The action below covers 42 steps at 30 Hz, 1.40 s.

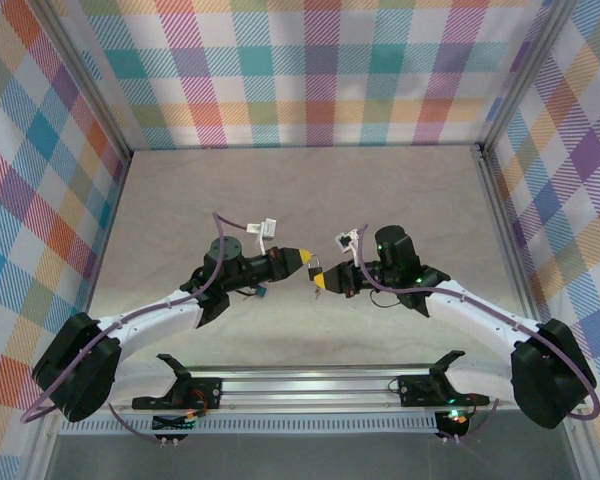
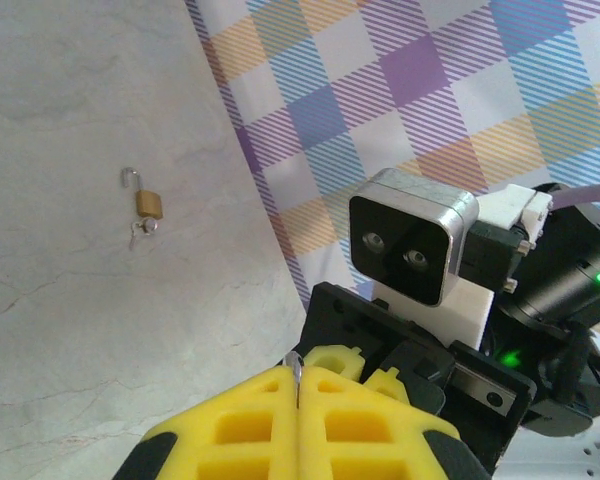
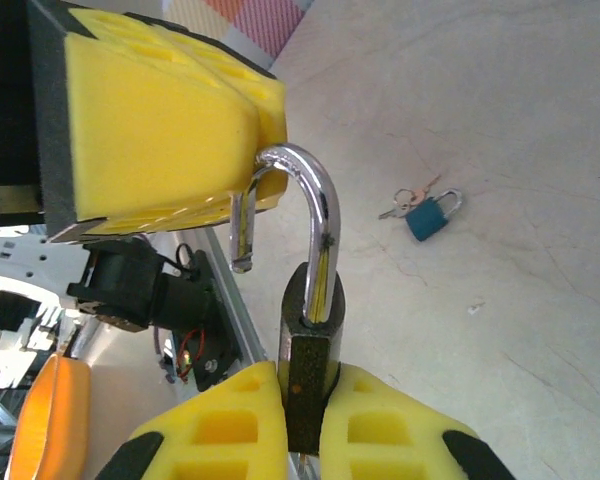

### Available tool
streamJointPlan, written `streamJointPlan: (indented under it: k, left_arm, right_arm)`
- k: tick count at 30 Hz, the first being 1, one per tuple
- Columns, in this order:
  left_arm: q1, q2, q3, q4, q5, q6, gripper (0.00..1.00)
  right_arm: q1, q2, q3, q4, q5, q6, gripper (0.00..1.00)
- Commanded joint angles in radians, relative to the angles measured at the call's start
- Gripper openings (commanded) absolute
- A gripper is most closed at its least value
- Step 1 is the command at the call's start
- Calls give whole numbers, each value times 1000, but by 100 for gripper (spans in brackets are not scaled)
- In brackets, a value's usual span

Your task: Lock with the key

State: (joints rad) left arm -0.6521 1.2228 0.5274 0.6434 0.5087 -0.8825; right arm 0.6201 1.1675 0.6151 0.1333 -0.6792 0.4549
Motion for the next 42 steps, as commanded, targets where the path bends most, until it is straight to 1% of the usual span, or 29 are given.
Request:
streamJointPlan:
  k: [1, 7, 12, 17, 20, 22, 23, 25, 26, 27, 29, 30, 31, 33, 37, 40, 42]
  left_arm:
    - [19, -3, -40, 52, 6, 40, 0]
    - [24, 1, -65, 107, 21, 66, 0]
    - [26, 28, -92, 228, 40, 37, 0]
    - [28, 57, -104, 320, 54, -5, 0]
    - [32, 56, -105, 330, 57, -10, 0]
    - [39, 43, -116, 334, 41, -10, 0]
    - [44, 34, -122, 327, 20, -11, 11]
    - [51, 19, -126, 320, -3, -15, 40]
    - [51, 13, -128, 331, -7, -15, 49]
    - [51, 10, -131, 351, -9, -16, 54]
    - [51, 7, -133, 408, -3, -31, 70]
    - [51, 8, -131, 432, 4, -36, 76]
    - [51, 13, -130, 451, 12, -45, 81]
    - [51, 34, -127, 507, 35, -66, 82]
    - [51, 140, -121, 701, 78, -167, 84]
    - [41, 176, -88, 705, 120, -193, 84]
    - [28, 155, -77, 701, 133, -175, 84]
  right_arm:
    - [7, -46, -3, 120, -160, 3, 0]
    - [-3, -90, -12, 159, -244, 33, 0]
    - [-11, -118, -13, 175, -280, 49, 0]
    - [-14, -115, -6, 157, -263, 41, 0]
    - [-14, -111, 0, 129, -247, 23, 0]
    - [-14, -109, 5, 108, -246, 10, 0]
    - [-14, -107, 4, 108, -250, 10, 0]
    - [-14, -100, 2, 109, -256, 13, 0]
    - [-14, -95, 0, 120, -261, 16, 0]
    - [-14, -88, 0, 124, -268, 19, 0]
    - [-14, -74, 1, 136, -283, 26, 0]
    - [-14, -69, 2, 139, -290, 29, 0]
    - [-13, -65, 2, 147, -293, 33, 0]
    - [-13, -59, 4, 155, -304, 39, 0]
    - [-10, -37, 3, 196, -332, 64, 0]
    - [-4, -19, 9, 215, -340, 77, 0]
    - [-2, -11, 14, 217, -342, 76, 0]
